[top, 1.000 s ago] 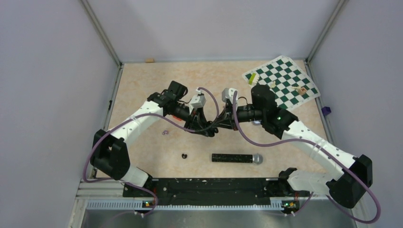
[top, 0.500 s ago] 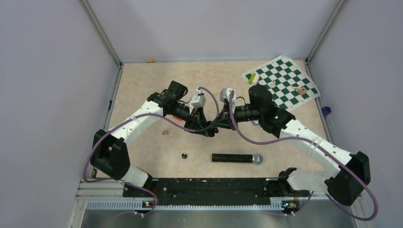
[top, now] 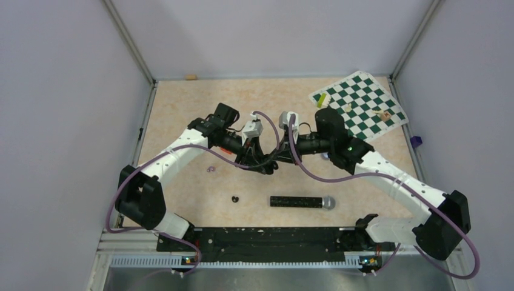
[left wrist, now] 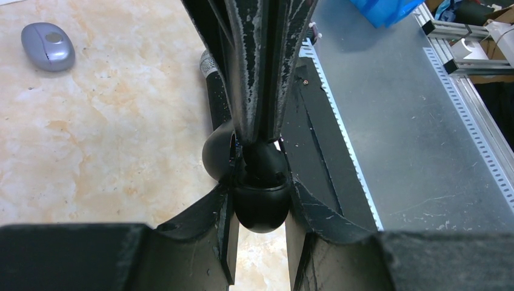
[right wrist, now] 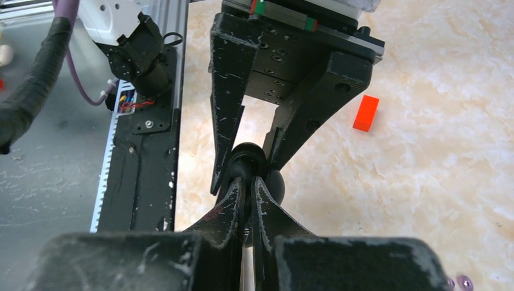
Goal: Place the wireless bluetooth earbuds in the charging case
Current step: Place the earbud in the charging case.
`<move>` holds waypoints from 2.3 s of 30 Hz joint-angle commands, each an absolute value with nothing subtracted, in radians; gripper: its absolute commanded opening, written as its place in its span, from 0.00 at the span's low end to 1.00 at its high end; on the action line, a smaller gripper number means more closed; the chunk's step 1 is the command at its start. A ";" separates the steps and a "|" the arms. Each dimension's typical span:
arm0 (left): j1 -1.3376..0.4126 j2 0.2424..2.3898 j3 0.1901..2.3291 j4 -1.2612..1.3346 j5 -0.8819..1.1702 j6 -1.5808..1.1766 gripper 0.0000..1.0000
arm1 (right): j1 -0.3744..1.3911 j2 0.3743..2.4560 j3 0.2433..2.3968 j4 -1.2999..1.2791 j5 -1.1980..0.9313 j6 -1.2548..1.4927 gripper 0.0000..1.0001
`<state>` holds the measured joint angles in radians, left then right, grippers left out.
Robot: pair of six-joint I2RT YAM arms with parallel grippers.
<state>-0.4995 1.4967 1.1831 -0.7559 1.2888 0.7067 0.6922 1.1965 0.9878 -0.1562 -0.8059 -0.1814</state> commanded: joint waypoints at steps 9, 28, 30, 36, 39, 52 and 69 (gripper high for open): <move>-0.504 1.483 1.180 -0.724 1.316 0.707 0.00 | 0.714 1.232 0.975 -0.085 -0.772 -0.155 0.01; -0.504 1.477 1.183 -0.724 1.311 0.705 0.00 | 0.714 1.244 0.991 -0.132 -0.836 -0.183 0.00; -0.505 1.477 1.183 -0.724 1.312 0.704 0.00 | 0.715 1.251 0.993 -0.136 -0.835 -0.182 0.00; -0.504 1.476 1.183 -0.724 1.311 0.704 0.00 | 0.728 1.268 0.998 -0.152 -0.845 -0.189 0.03; -0.504 1.476 1.183 -0.724 1.311 0.705 0.00 | 0.732 1.270 1.003 -0.160 -0.838 -0.199 0.03; -0.505 1.473 1.180 -0.725 1.299 0.708 0.00 | 0.717 1.182 1.073 -0.244 -0.856 -0.218 0.26; -0.498 1.438 1.205 -0.751 1.253 0.711 0.00 | 0.522 0.961 1.194 -0.288 -0.430 0.074 0.97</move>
<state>-0.4995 1.4929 1.1744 -0.7559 1.2453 0.7048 0.5308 0.9974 1.0912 -0.2565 -0.6418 -0.0452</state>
